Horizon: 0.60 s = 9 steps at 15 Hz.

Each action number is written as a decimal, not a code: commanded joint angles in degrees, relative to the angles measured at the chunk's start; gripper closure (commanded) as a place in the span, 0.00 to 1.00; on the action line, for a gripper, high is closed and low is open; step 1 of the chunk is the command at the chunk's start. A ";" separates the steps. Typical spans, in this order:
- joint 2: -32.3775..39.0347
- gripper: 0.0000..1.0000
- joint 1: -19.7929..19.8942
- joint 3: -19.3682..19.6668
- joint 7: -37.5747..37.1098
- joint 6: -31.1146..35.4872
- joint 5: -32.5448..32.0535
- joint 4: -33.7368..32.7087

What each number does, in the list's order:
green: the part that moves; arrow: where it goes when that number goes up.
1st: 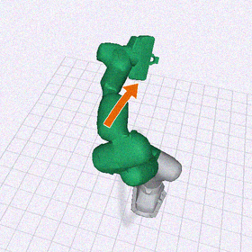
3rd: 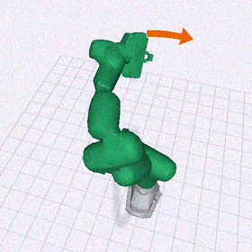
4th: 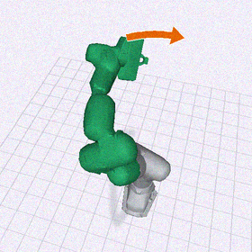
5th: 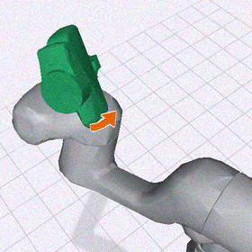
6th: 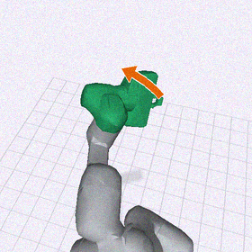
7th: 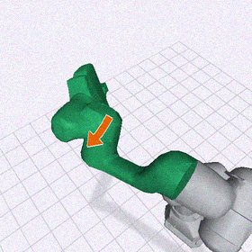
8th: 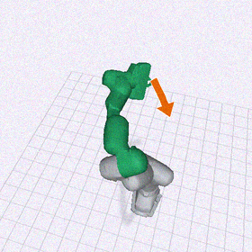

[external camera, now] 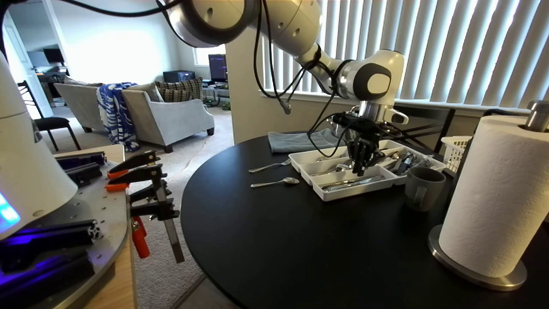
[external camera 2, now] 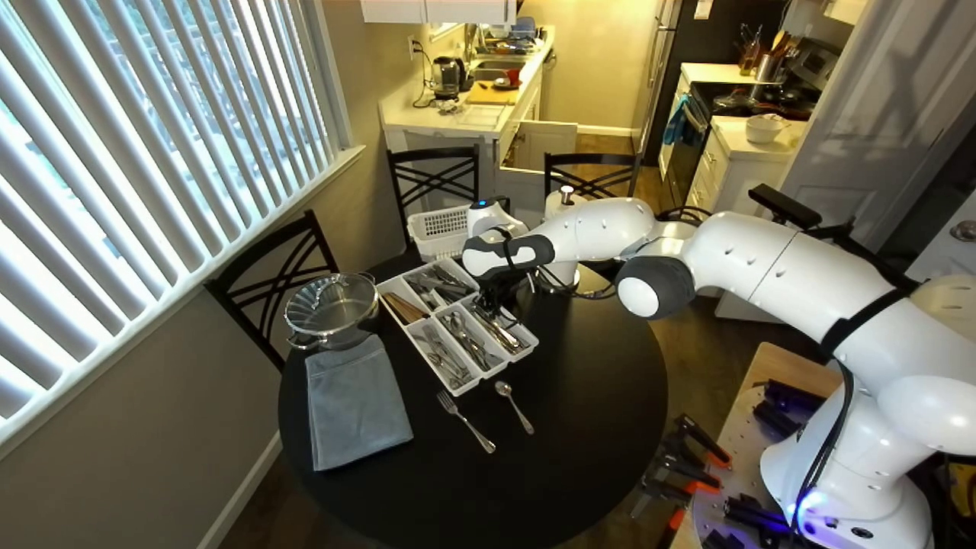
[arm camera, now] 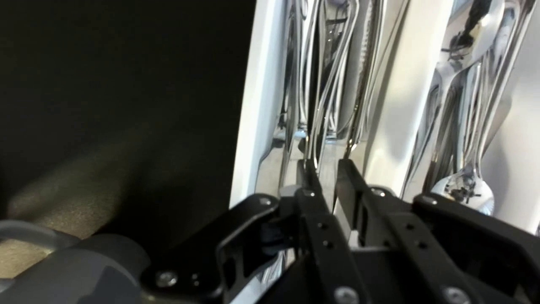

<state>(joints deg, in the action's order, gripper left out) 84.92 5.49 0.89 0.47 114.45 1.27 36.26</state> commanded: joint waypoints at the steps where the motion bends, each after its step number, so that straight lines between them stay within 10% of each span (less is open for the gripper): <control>1: 0.09 0.49 0.30 -1.02 0.80 -0.64 0.55 1.74; 7: 0.57 0.11 0.04 -0.34 0.28 -1.68 0.03 5.70; 9: 0.54 0.51 -0.37 -0.48 0.73 -1.51 -0.09 5.68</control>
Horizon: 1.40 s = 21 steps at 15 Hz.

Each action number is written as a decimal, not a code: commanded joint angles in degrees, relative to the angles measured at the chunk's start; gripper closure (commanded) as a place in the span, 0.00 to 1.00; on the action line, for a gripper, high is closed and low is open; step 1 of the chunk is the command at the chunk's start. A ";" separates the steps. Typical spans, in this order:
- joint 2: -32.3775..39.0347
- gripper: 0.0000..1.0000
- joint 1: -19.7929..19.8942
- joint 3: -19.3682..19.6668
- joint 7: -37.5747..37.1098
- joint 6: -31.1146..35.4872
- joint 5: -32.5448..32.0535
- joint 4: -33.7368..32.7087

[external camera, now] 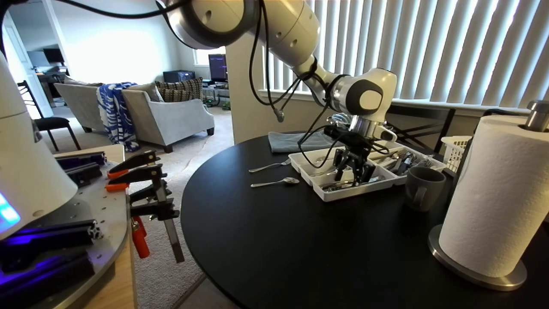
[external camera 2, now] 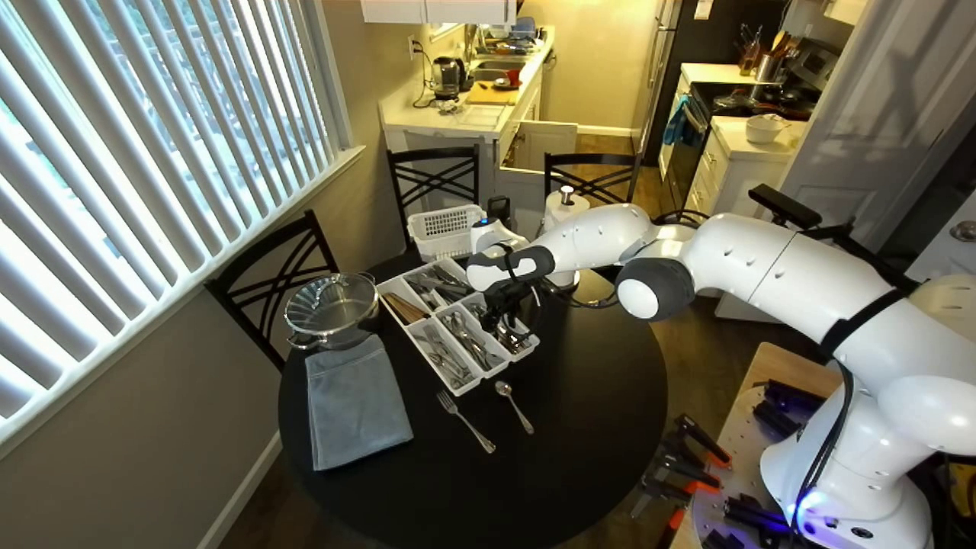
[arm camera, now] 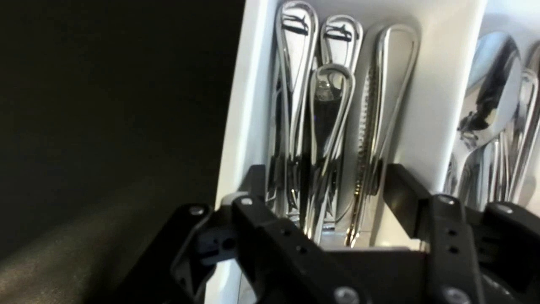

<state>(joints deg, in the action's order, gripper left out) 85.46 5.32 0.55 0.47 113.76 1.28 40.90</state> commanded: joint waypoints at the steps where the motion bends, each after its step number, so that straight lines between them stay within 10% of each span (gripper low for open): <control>1: -0.02 0.52 -0.20 -0.23 0.84 -0.78 -0.04 0.84; 9: -0.41 1.00 0.05 -0.35 0.71 -0.12 0.20 0.13; 21: -3.85 0.98 2.38 -0.40 -0.32 3.32 0.83 -0.07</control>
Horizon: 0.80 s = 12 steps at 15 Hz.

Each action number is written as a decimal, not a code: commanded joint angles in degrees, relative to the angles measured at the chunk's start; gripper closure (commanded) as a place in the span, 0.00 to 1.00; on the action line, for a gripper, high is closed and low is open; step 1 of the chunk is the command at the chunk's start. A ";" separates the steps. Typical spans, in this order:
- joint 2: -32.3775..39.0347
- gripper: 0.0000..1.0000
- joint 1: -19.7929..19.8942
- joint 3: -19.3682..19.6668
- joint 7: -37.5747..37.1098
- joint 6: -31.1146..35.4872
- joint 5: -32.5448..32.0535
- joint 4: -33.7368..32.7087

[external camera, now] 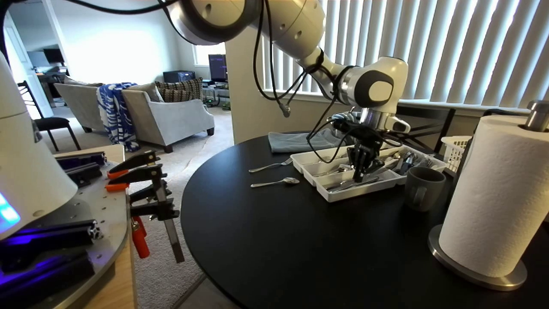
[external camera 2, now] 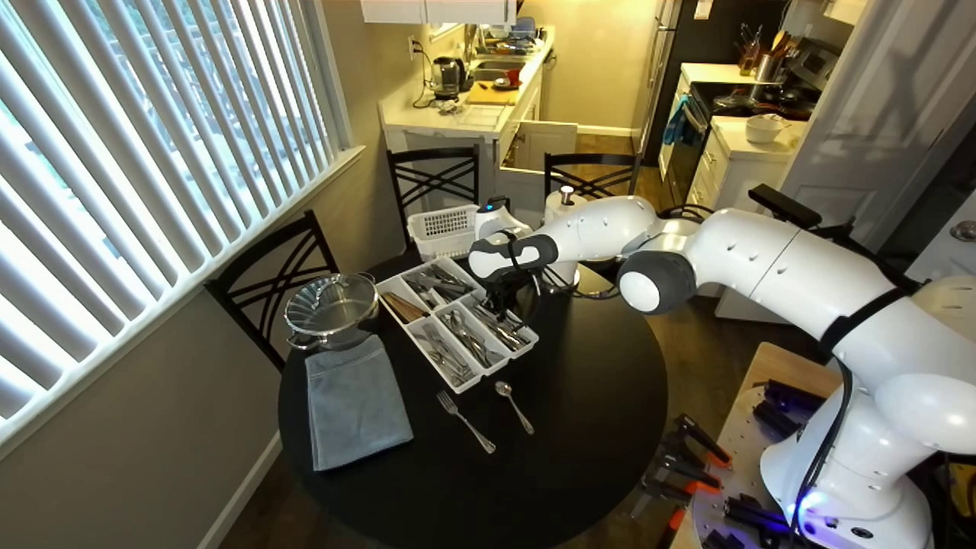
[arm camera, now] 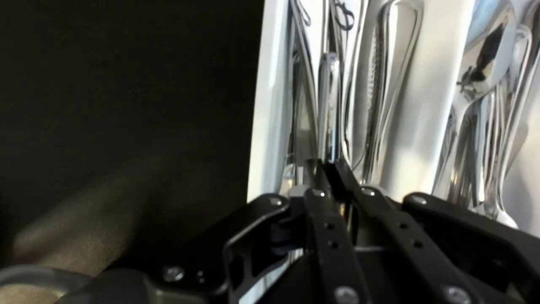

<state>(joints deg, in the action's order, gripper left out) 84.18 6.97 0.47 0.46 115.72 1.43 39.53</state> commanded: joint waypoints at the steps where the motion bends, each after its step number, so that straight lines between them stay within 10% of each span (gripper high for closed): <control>1: -3.15 0.98 0.90 -0.51 -0.13 1.57 0.79 1.22; 12: -13.05 0.98 1.56 -4.57 3.60 -2.82 2.56 2.79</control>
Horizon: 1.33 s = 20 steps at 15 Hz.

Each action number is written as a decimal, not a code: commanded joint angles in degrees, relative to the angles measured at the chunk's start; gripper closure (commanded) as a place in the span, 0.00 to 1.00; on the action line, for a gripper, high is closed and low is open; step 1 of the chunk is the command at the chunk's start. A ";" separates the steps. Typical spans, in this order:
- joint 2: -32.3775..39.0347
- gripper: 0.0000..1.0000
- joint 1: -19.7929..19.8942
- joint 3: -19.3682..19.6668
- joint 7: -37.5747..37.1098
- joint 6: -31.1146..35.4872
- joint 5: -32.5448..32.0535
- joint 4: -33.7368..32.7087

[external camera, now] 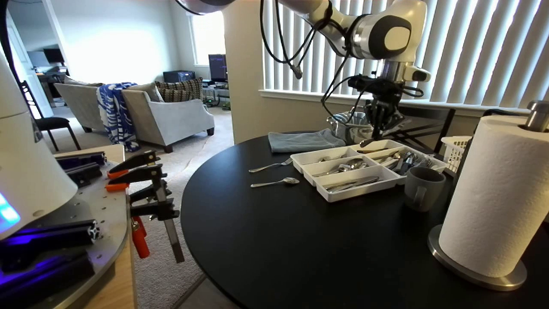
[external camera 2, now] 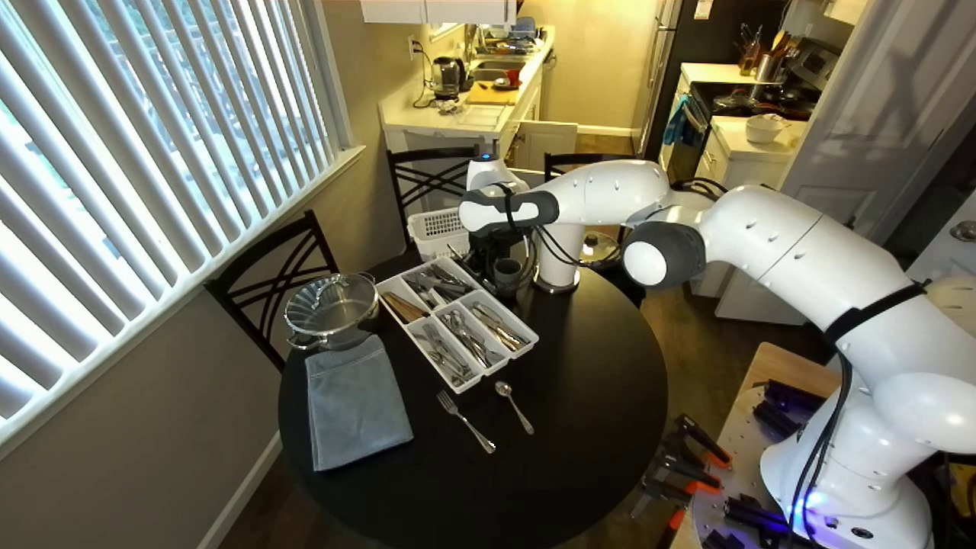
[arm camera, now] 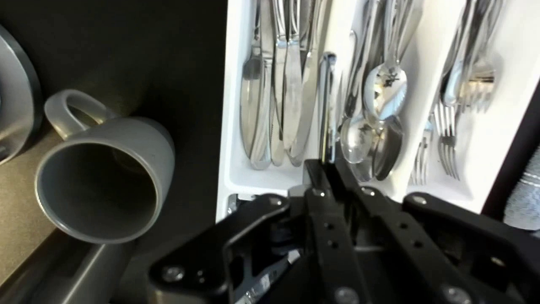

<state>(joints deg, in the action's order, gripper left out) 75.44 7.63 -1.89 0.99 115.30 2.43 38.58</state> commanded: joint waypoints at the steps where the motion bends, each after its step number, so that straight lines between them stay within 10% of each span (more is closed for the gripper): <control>1: -0.79 0.98 0.01 -0.61 0.34 -0.85 0.22 0.01; 11: -0.35 0.98 -0.11 -0.63 0.39 -0.98 0.24 -0.21; 20: -11.61 0.98 -5.64 0.59 -5.12 10.66 0.02 18.61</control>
<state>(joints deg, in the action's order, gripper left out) 70.42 3.21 -1.81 -1.12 119.89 2.38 45.83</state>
